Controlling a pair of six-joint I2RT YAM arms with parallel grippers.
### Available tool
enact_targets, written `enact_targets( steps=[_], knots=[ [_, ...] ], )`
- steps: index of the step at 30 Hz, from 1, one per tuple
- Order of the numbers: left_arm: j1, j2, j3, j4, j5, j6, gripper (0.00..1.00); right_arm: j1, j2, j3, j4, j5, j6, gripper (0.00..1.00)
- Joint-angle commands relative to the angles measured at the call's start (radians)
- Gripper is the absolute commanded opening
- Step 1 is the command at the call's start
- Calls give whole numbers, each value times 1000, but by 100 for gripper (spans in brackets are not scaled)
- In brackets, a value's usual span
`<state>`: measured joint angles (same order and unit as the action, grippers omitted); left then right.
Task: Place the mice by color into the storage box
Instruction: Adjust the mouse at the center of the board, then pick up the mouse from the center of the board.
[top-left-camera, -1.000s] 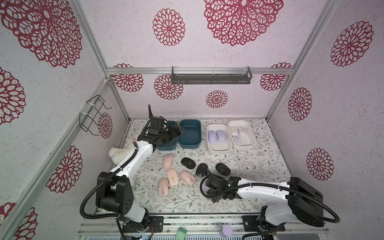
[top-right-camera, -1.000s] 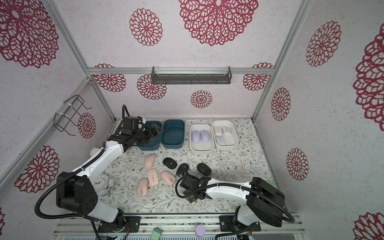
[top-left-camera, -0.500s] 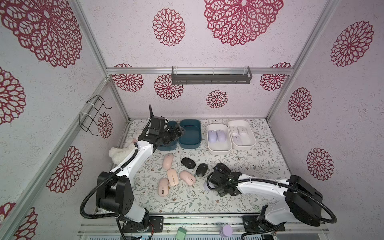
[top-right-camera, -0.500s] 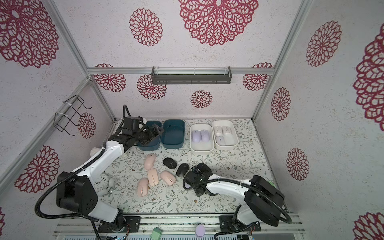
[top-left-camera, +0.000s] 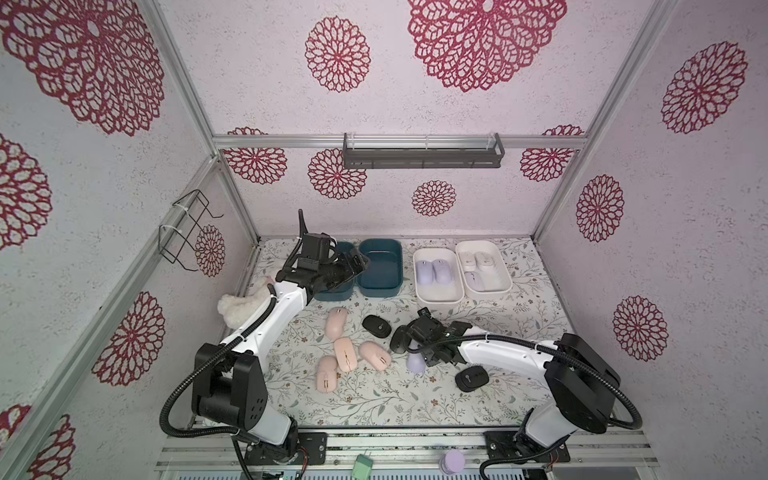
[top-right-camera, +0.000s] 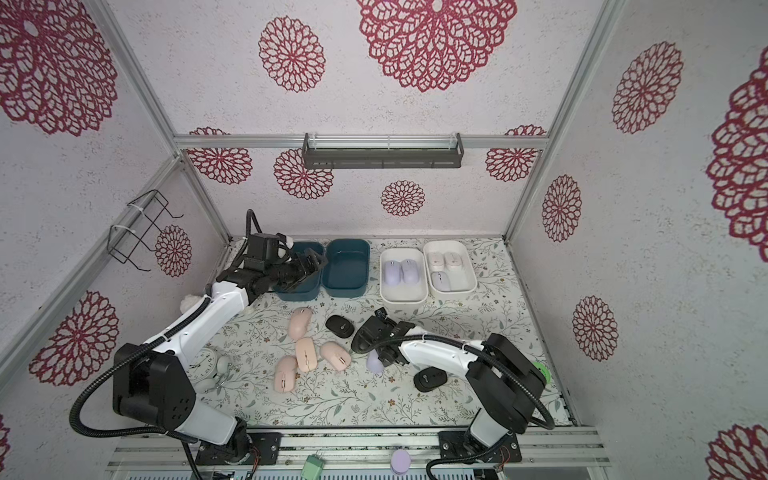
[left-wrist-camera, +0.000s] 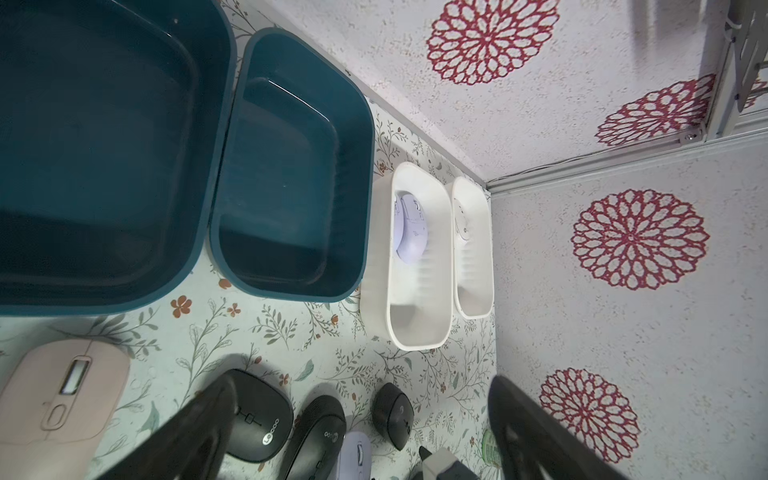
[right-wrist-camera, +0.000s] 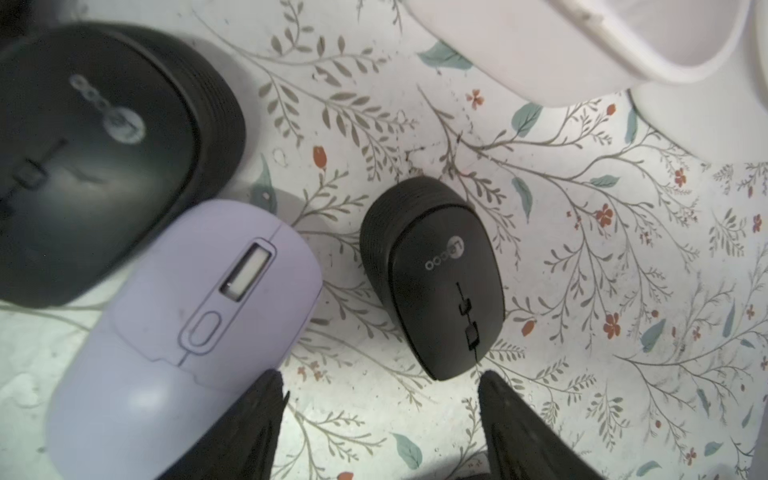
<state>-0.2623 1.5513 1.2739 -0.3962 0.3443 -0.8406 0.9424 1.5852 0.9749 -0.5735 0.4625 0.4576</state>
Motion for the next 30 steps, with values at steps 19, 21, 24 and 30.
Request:
enact_targets(
  steps=[19, 21, 24, 30],
  knots=[
    [-2, -9, 13, 2, 4, 0, 97, 13, 40, -44, 147, -241, 283, 82],
    [-3, -11, 16, -1, 4, 5, 97, 1, -3, -70, 143, -232, 262, 82],
    [2, -11, 15, 2, 8, -1, 97, -7, -33, -94, 144, -239, 228, 80],
    [3, -8, 11, 5, 7, -3, 97, -8, 20, -63, 171, -284, 148, 77]
  ],
)
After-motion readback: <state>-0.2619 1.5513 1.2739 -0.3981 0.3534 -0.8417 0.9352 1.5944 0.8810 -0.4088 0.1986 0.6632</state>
